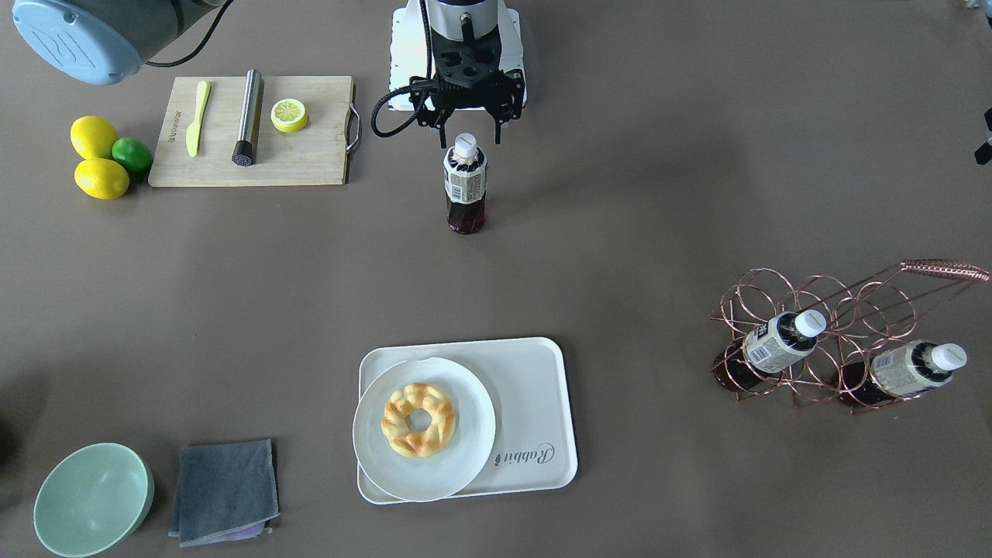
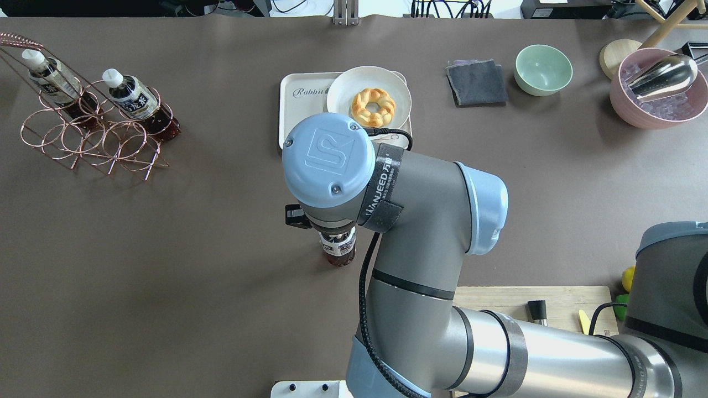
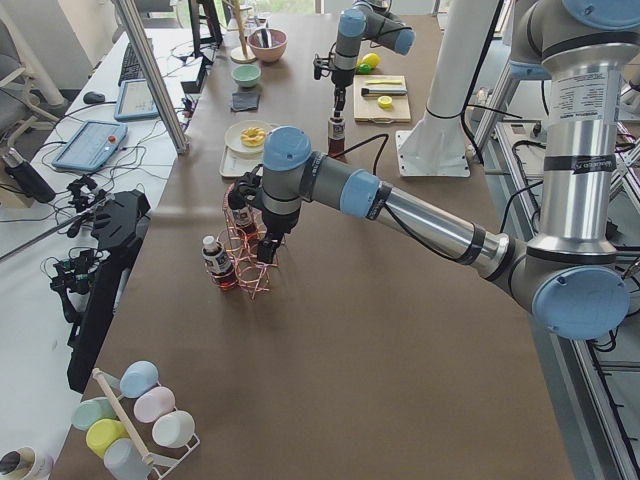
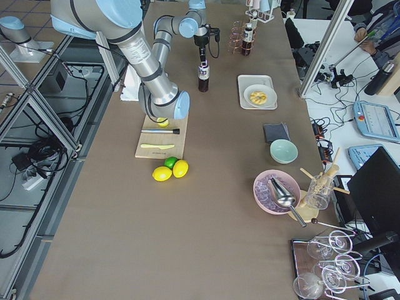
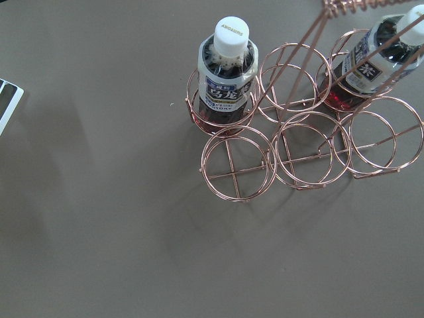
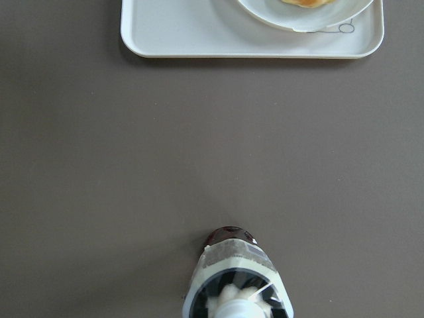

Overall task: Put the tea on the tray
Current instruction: 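Lower the right gripper over the bottle cap and close on it, then lift the bottle with the right gripper and move it onto the white tray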

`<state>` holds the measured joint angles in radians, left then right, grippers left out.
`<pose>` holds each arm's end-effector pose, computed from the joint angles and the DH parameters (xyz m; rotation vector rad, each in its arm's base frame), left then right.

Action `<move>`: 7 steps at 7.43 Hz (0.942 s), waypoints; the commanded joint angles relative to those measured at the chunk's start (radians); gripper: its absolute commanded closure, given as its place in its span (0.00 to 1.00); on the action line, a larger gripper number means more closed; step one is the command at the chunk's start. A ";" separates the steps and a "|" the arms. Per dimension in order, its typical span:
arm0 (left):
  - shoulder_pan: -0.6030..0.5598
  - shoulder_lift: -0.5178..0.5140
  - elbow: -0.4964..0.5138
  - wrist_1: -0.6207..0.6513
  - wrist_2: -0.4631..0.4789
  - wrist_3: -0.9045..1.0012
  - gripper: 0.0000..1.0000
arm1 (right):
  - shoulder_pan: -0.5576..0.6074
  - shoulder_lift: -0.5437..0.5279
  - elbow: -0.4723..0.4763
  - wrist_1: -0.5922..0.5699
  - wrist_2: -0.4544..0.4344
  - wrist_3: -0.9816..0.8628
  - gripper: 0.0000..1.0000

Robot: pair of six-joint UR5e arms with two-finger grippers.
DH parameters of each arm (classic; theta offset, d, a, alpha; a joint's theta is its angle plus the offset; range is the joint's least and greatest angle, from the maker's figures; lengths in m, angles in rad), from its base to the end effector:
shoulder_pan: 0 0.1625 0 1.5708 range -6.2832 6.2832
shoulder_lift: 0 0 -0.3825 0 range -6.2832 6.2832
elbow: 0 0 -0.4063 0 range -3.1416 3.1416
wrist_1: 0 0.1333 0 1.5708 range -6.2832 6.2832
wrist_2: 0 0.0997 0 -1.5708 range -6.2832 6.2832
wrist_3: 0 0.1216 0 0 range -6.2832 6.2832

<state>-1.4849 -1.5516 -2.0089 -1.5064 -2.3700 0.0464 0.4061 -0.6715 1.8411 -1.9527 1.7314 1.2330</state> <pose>-0.0042 -0.4889 0.4246 0.3204 0.7989 0.2657 -0.5187 -0.3470 0.0405 0.1438 -0.7874 0.0014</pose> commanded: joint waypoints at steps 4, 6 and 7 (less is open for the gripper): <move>0.000 -0.001 -0.002 0.000 0.000 -0.006 0.04 | 0.100 0.019 0.001 0.000 0.045 -0.087 1.00; 0.000 -0.002 -0.002 -0.002 0.000 -0.008 0.04 | 0.216 0.150 -0.181 0.006 0.123 -0.153 1.00; 0.000 -0.004 -0.001 -0.002 0.000 -0.008 0.04 | 0.256 0.240 -0.351 0.094 0.143 -0.155 1.00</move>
<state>-1.4849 -1.5537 -2.0110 -1.5077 -2.3700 0.0393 0.5801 -0.5719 1.7263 -1.9443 1.8255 1.1042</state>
